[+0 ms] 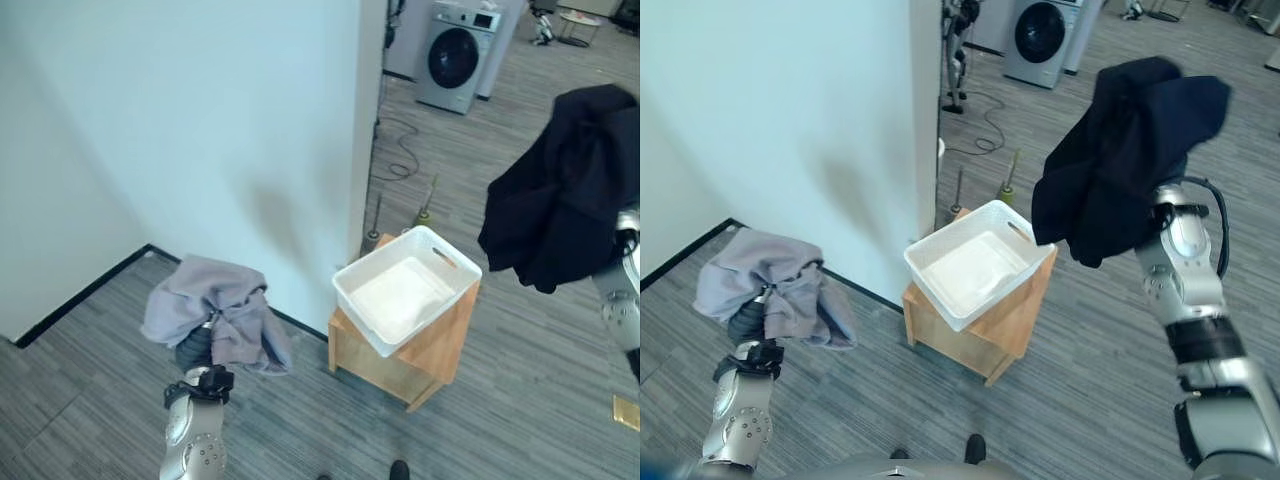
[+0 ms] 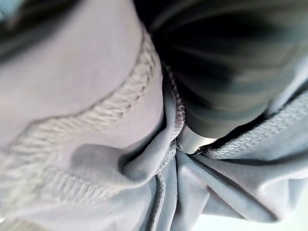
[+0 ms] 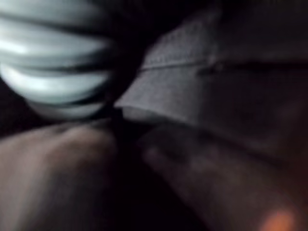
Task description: Pick up bed clothes into laundry basket.
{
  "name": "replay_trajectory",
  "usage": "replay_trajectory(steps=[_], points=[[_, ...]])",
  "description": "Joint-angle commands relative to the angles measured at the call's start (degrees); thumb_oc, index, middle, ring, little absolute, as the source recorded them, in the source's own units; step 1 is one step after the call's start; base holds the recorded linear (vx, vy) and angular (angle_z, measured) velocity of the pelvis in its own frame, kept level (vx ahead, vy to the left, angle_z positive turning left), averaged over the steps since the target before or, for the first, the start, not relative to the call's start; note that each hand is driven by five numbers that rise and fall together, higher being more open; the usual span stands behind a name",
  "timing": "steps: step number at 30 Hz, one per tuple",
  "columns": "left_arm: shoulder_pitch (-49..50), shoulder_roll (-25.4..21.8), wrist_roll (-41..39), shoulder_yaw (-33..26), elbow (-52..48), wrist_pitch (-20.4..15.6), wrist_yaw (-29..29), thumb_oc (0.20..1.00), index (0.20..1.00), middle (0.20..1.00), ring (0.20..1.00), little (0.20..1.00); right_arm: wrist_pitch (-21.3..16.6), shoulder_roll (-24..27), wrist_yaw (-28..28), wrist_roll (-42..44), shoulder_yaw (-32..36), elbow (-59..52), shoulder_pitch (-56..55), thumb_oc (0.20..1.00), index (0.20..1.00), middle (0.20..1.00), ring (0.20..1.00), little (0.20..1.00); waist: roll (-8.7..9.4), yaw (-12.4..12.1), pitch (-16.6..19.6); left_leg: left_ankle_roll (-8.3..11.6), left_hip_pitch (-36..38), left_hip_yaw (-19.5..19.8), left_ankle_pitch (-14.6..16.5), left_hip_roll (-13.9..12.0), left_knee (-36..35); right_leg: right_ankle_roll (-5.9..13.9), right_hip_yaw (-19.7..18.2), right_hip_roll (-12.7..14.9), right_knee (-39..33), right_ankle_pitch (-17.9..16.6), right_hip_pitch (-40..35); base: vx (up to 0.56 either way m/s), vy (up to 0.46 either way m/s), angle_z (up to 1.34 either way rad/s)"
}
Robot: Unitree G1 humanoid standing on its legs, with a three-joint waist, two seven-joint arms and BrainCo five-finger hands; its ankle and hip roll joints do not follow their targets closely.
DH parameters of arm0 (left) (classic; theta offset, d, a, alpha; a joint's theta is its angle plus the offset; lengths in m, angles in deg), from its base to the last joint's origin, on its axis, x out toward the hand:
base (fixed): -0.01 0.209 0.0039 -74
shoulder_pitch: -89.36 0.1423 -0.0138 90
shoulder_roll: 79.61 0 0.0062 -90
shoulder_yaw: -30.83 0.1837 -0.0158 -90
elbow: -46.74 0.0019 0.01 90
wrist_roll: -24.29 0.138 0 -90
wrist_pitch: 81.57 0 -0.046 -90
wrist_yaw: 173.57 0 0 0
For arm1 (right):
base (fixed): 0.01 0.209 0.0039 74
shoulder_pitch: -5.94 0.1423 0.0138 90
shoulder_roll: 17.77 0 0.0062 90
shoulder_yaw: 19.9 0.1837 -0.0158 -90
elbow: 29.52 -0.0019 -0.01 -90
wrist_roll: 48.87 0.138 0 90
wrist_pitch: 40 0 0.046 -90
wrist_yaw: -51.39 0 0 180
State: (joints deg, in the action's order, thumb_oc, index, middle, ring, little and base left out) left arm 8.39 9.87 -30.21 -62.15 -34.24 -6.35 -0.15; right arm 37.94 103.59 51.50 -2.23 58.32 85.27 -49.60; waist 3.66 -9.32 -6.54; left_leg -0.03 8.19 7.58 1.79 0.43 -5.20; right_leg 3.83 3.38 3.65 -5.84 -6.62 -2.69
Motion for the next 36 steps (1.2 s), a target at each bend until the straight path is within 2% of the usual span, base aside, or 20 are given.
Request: replay_trajectory(steps=[1, 2, 3, 5, 7, 9, 10, 12, 13, 15, 18, 19, 20, 23, 26, 29, 30, 34, 35, 36], points=[[-0.70, -5.55, -3.21, 1.29, -4.58, -1.32, -3.74, 0.200, 0.200, 0.200, 0.200, 0.200, -0.42, 0.97, 2.12, -7.23, -2.15, 6.31, 8.13, 0.200, 0.200, 0.200, 0.200, 0.200, 1.00, -1.54, 3.67, -0.11, -4.99, 3.93, -4.37, 2.50, 0.20, 2.45, 3.09, 2.27, 3.09, 2.46, -2.84, 0.04, 0.014, 0.27], [-0.31, -6.44, -3.72, 1.37, -5.90, -1.20, -3.82, 0.200, 0.200, 0.200, 0.200, 0.200, 0.52, 0.10, 3.45, -10.72, -4.60, 13.53, 13.43, 0.200, 0.200, 0.200, 0.200, 0.200, 1.01, -2.74, 3.30, -0.03, -5.63, 4.44, -4.61, 2.57, 0.20, 2.45, 3.59, 2.14, 2.30, 2.20, -2.85, 0.02, 0.011, 0.18], [-0.31, -6.37, -3.72, 1.27, -5.93, -1.19, -3.80, 0.200, 0.200, 0.200, 0.200, 0.200, 0.48, 0.06, 3.43, -10.71, -4.80, 13.70, 13.70, 0.200, 0.200, 0.200, 0.200, 0.200, 0.97, -2.63, 3.28, -0.02, -5.65, 4.46, -4.61, 2.57, 0.20, 2.45, 3.61, 2.14, 2.28, 2.18, -2.84, 0.00, 0.011, 0.18], [0.16, -7.61, -3.95, 1.09, -6.99, -0.85, -3.91, 0.200, 0.200, 0.200, 0.200, 0.200, 1.87, -0.32, 4.83, -16.36, -7.74, 21.17, 18.72, 0.200, 0.200, 0.200, 0.200, 0.200, 0.95, -3.90, 2.63, 0.05, -6.80, 5.02, -4.91, 2.67, 0.20, 2.49, 4.09, 2.08, 1.42, 1.89, -2.41, -0.05, 0.012, 0.21], [-0.87, -9.88, -4.62, 1.26, -7.51, -1.22, -4.02, 0.200, 0.200, 0.200, 0.200, 0.200, 2.98, -1.26, 6.61, -22.23, -12.22, 31.61, 27.32, 0.200, 0.200, 0.200, 0.200, 0.200, 0.69, -6.06, 0.22, 0.46, -10.91, 6.10, -6.32, 2.86, 0.20, 2.51, 4.96, 1.98, 0.84, 1.31, 0.52, -0.18, 0.006, 0.23], [-1.86, -10.65, -5.65, 1.93, -7.51, -1.56, -4.56, 0.200, 0.200, 0.200, 0.200, 0.200, 3.48, -1.31, 6.18, -26.03, -15.94, 36.46, 31.51, 0.200, 0.200, 0.200, 0.200, 0.200, 0.41, -7.30, -1.88, 0.90, -14.41, 7.21, -7.57, 3.30, 0.20, 2.43, 5.88, 1.93, 0.84, 0.82, 3.42, -0.18, -0.008, 0.21], [-1.90, -10.58, -5.66, 1.89, -7.48, -1.57, -4.58, 0.200, 0.200, 0.200, 0.200, 0.200, 3.44, -1.33, 6.15, -26.01, -16.09, 36.59, 31.71, 0.200, 0.200, 0.200, 0.200, 0.200, 0.37, -7.18, -1.78, 0.90, -14.57, 7.28, -7.60, 3.31, 0.20, 2.43, 5.94, 1.93, 0.84, 0.81, 3.56, -0.16, 0.002, 0.44], [-3.33, -11.28, -6.53, 3.57, -7.75, -1.73, -4.76, 0.200, 0.200, 0.200, 0.200, 0.200, 4.59, -3.27, 6.84, -29.86, -18.40, 42.27, 34.53, 0.200, 0.200, 0.200, 0.200, 0.200, -1.00, -8.21, -5.41, 1.25, -19.05, 8.19, -9.09, 3.85, 0.20, 2.26, 6.22, 1.82, 0.84, -0.03, 7.86, -0.17, 0.015, 0.47], [-3.35, -11.27, -6.52, 3.57, -7.74, -1.73, -4.76, 0.200, 0.200, 0.200, 0.200, 0.200, 4.59, -3.27, 6.84, -29.86, -18.42, 42.28, 34.57, 0.200, 0.200, 0.200, 0.200, 0.200, -0.98, -8.19, -5.32, 1.26, -19.18, 8.20, -9.11, 3.84, 0.20, 2.26, 6.23, 1.81, 0.84, -0.05, 7.99, -0.15, 0.025, 0.13], [-4.15, -11.91, -6.80, 5.02, -10.22, -1.72, -4.70, 0.200, 0.200, 0.200, 0.200, 0.200, 5.52, -4.64, 8.05, -33.09, -19.02, 46.95, 35.24, 0.200, 0.200, 0.200, 0.200, 0.200, -2.22, -8.82, -7.97, 1.61, -22.43, 8.74, -10.28, 4.18, 0.20, 2.14, 6.42, 1.84, 0.84, -0.78, 11.09, -0.11, 0.015, 0.06], [-4.80, -11.62, -6.66, 5.56, -12.12, -1.85, -4.11, 0.200, 0.200, 0.200, 0.200, 0.200, 7.24, -5.47, 9.34, -35.49, -18.50, 51.39, 35.25, 0.200, 0.200, 0.200, 0.200, 0.200, -2.86, -9.27, -9.25, 1.86, -24.75, 9.00, -10.99, 4.25, 0.20, 2.21, 6.63, 1.86, 0.84, -1.15, 13.25, -0.04, 0.002, 0.10], [-5.74, -10.69, -6.14, 6.17, -12.39, -1.91, -3.70, 0.200, 0.200, 0.200, 0.200, 0.200, 7.91, -6.63, 8.41, -35.81, -17.85, 52.75, 34.03, 1.000, 1.000, 1.000, 1.000, 1.000, -3.03, -9.54, -9.65, 2.00, -25.94, 8.57, -11.10, 4.13, 0.20, 2.32, 6.05, 1.80, 0.84, -1.39, 14.60, -0.03, 0.021, 0.08], [-6.13, -10.57, -5.82, 6.34, -12.75, -1.97, -3.88, 0.200, 0.200, 0.200, 0.200, 0.200, 8.30, -7.23, 6.46, -35.74, -18.28, 53.05, 33.33, 1.000, 1.000, 1.000, 1.000, 1.000, -3.09, -9.64, -9.95, 2.09, -26.29, 8.42, -11.12, 3.98, 0.20, 2.36, 5.89, 1.74, 0.84, -1.31, 14.98, 0.00, 0.022, 0.04], [-6.80, -10.54, -5.47, 6.31, -12.45, -2.08, -3.83, 0.200, 0.200, 0.200, 0.200, 0.200, 9.90, -7.85, 5.77, -38.77, -20.02, 55.21, 34.09, 1.000, 1.000, 1.000, 1.000, 1.000, -2.90, -9.77, -9.97, 2.08, -26.56, 8.10, -11.20, 3.77, 0.20, 2.25, 5.23, 1.51, 0.84, -1.21, 15.26, 0.01, 0.005, -0.06], [-7.69, -11.33, -5.55, 5.93, -11.20, -1.91, -4.12, 0.200, 0.200, 0.200, 0.200, 0.200, 11.62, -8.57, 2.94, -49.91, -27.07, 57.05, 35.89, 1.000, 1.000, 1.000, 1.000, 1.000, -2.31, -9.13, -9.66, 2.05, -25.20, 7.70, -10.81, 3.61, 0.20, 2.14, 4.72, 1.34, 0.84, -0.68, 14.31, 0.03, -0.003, -0.15], [-8.14, -11.75, -5.99, 5.57, -11.26, -1.91, -4.39, 0.200, 0.200, 0.200, 0.200, 0.200, 12.04, -7.27, 3.70, -55.24, -29.91, 57.24, 37.39, 1.000, 1.000, 1.000, 1.000, 1.000, -2.23, -8.71, -9.26, 2.08, -24.60, 7.57, -10.49, 3.66, 0.20, 2.10, 4.52, 1.34, 0.84, -0.47, 13.91, 0.01, 0.003, -0.08], [-8.89, -12.56, -5.86, 5.00, -11.03, -2.00, -4.57, 0.200, 0.200, 0.200, 0.200, 0.200, 11.75, -5.15, 5.14, -58.19, -31.65, 55.15, 39.54, 1.000, 1.000, 1.000, 1.000, 1.000, -1.93, -7.85, -8.79, 2.16, -23.92, 7.03, -10.12, 3.54, 0.20, 2.20, 4.17, 1.37, 0.84, -0.43, 13.59, 0.01, 0.011, -0.15], [-10.41, -14.87, -5.07, 4.05, -10.80, -2.72, -4.50, 0.200, 0.200, 0.200, 0.200, 0.200, 10.34, -1.42, 5.95, -53.79, -30.98, 48.78, 40.32, 1.000, 1.000, 1.000, 1.000, 1.000, -1.55, -6.31, -7.99, 2.20, -22.42, 5.89, -9.53, 3.28, 0.20, 2.20, 3.25, 1.26, 0.84, -0.32, 12.78, 0.01, 0.007, -0.15], [-11.66, -16.38, -5.05, 4.07, -11.05, -2.91, -4.34, 0.200, 0.200, 0.200, 0.200, 0.200, 9.64, 0.72, 6.31, -50.86, -30.86, 43.71, 40.97, 1.000, 1.000, 1.000, 1.000, 1.000, -1.29, -5.41, -7.61, 2.23, -21.80, 5.44, -9.34, 3.06, 0.20, 2.21, 2.87, 1.19, 0.84, -0.29, 12.44, 0.04, -0.001, -0.21], [-12.27, -20.55, -4.54, 4.22, -12.45, -2.35, -5.10, 0.200, 0.200, 0.200, 0.200, 0.200, 7.99, 5.36, 6.41, -44.76, -30.11, 31.31, 39.60, 1.000, 1.000, 1.000, 1.000, 1.000, -1.15, -3.26, -6.94, 2.19, -20.26, 4.36, -8.67, 2.79, 0.20, 2.23, 2.02, 1.00, 0.84, -0.05, 11.49, 0.05, 0.006, -0.27]])
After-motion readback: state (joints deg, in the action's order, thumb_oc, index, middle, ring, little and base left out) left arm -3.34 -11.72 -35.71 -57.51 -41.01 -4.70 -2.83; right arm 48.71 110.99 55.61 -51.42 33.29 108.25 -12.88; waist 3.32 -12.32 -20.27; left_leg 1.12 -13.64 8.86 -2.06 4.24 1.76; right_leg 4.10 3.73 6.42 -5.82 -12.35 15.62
